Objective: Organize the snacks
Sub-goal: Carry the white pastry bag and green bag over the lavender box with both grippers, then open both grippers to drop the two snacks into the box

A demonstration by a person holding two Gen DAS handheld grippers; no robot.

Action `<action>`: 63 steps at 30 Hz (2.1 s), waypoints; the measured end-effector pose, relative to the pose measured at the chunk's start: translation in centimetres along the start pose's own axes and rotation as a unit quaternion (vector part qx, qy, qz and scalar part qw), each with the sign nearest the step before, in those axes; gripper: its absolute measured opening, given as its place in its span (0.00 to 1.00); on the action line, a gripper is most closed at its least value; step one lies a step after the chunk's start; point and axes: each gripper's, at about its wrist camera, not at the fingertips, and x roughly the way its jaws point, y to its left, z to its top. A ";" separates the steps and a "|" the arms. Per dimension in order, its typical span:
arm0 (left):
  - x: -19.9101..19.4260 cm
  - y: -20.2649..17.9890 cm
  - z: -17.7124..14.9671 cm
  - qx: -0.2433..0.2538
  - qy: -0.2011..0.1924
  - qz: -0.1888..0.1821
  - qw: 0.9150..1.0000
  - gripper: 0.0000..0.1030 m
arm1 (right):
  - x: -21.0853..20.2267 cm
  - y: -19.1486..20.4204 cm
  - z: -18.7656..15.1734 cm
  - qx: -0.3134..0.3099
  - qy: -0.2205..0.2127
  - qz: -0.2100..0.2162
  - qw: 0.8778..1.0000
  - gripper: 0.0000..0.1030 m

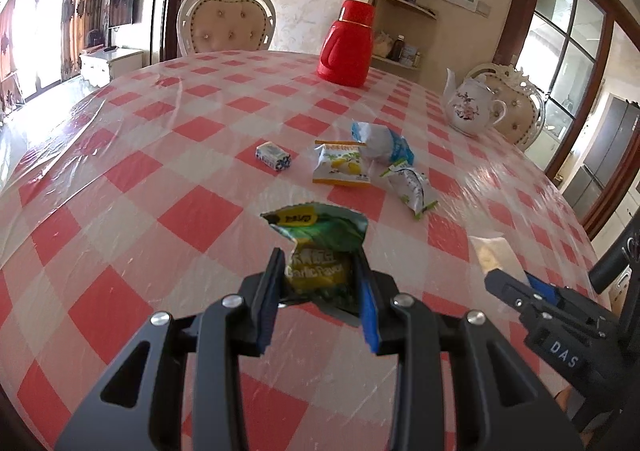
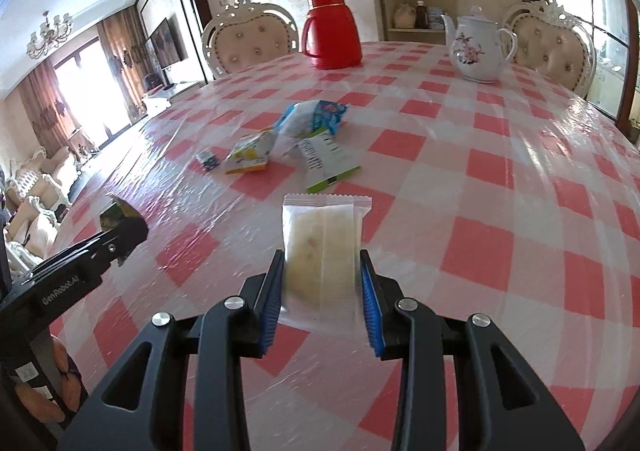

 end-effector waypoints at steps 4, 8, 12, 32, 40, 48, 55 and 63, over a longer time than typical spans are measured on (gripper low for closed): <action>-1.0 -0.1 -0.5 0.004 -0.005 -0.001 1.000 0.34 | -0.2 1.3 -0.5 -0.010 0.003 0.009 1.000 0.34; -2.4 0.0 -1.5 0.018 -0.004 0.012 1.000 0.34 | -0.6 3.3 -1.4 -0.028 0.008 0.023 0.999 0.34; -3.7 0.9 -2.8 0.032 0.008 0.030 0.999 0.34 | -0.9 5.4 -2.2 -0.044 0.012 0.038 0.998 0.34; -15.0 16.7 -8.5 -0.037 -0.002 0.154 0.987 0.34 | -1.2 20.6 -6.2 -0.160 0.053 0.164 0.972 0.34; -18.7 22.6 -11.0 -0.075 0.012 0.211 0.975 0.34 | -1.4 27.9 -8.1 -0.205 0.081 0.245 0.944 0.34; -21.1 28.2 -13.5 -0.117 0.035 0.271 0.955 0.34 | -3.7 34.8 -11.7 -0.292 0.095 0.304 0.902 0.34; -21.6 31.1 -14.4 -0.133 0.054 0.323 0.935 0.35 | -6.2 38.5 -15.5 -0.377 0.111 0.344 0.853 0.36; -21.7 31.5 -14.1 -0.145 0.057 0.401 0.903 0.94 | -8.3 38.3 -15.8 -0.396 0.084 0.365 0.839 0.79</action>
